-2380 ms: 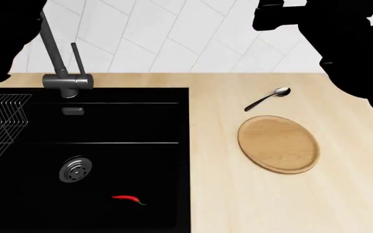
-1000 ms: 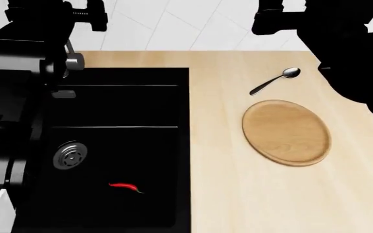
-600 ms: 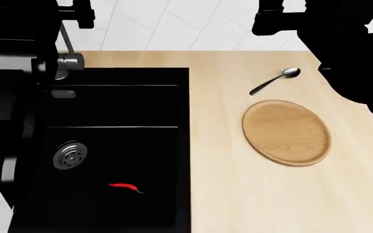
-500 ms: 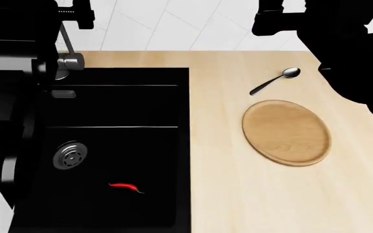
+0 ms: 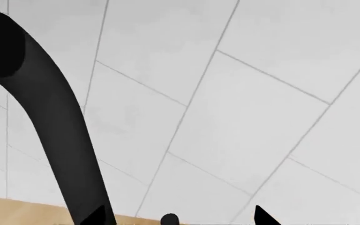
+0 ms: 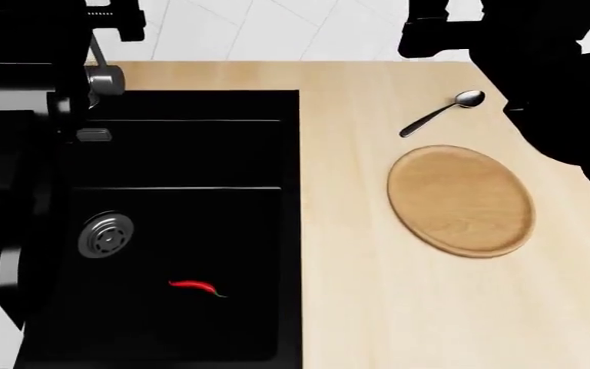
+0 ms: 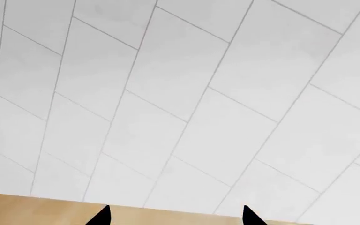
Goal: Pick the chili pepper from the counter and place it in the sink. Then turn on the sink faucet.
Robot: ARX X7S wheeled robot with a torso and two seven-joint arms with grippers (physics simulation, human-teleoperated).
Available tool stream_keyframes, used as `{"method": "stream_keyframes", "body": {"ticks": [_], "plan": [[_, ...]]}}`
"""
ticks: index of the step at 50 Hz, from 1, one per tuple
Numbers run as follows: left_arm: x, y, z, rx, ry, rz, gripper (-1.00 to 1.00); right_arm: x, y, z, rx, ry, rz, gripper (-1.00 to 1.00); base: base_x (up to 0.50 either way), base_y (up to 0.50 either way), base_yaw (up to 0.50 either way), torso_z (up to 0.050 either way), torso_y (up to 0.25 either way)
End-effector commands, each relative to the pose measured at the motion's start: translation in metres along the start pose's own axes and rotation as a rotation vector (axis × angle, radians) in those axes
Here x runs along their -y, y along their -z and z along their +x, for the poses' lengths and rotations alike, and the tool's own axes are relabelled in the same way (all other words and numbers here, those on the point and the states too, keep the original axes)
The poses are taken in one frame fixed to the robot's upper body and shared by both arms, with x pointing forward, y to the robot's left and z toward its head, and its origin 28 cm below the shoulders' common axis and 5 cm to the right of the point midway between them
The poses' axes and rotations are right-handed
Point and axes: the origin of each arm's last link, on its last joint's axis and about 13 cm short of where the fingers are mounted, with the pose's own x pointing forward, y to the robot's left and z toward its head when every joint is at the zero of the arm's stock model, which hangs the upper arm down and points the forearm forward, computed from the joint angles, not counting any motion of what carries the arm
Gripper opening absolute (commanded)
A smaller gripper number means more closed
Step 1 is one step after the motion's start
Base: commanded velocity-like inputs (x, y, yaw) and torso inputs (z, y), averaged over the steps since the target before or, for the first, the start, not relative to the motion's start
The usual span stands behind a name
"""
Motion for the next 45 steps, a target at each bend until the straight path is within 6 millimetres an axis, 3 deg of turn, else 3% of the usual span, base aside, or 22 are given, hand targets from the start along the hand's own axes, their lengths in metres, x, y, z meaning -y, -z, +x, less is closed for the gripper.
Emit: {"method": "stream_keyframes", "body": {"ticks": [1, 17, 27, 45], "plan": [[-0.001, 0.001, 0.000, -0.003, -0.012, -0.021, 1.00, 0.000, 0.001, 0.000, -0.002, -0.001, 0.000, 1.00, 0.00, 0.00, 0.00, 0.000, -0.250], [0.002, -0.003, 0.000, 0.024, -0.008, -0.032, 1.00, 0.000, 0.001, -0.001, -0.001, 0.000, 0.001, 1.00, 0.00, 0.00, 0.00, 0.000, -0.025], [-0.004, -0.022, 0.003, 0.179, -0.108, -0.018, 1.00, 0.001, 0.001, -0.001, -0.001, 0.000, 0.002, 1.00, 0.00, 0.00, 0.00, 0.000, 0.000], [0.009, -0.002, 0.001, 0.119, 0.035, 0.014, 1.00, 0.002, 0.003, 0.000, -0.005, -0.004, 0.009, 1.00, 0.00, 0.00, 0.00, 0.000, 0.000]]}}
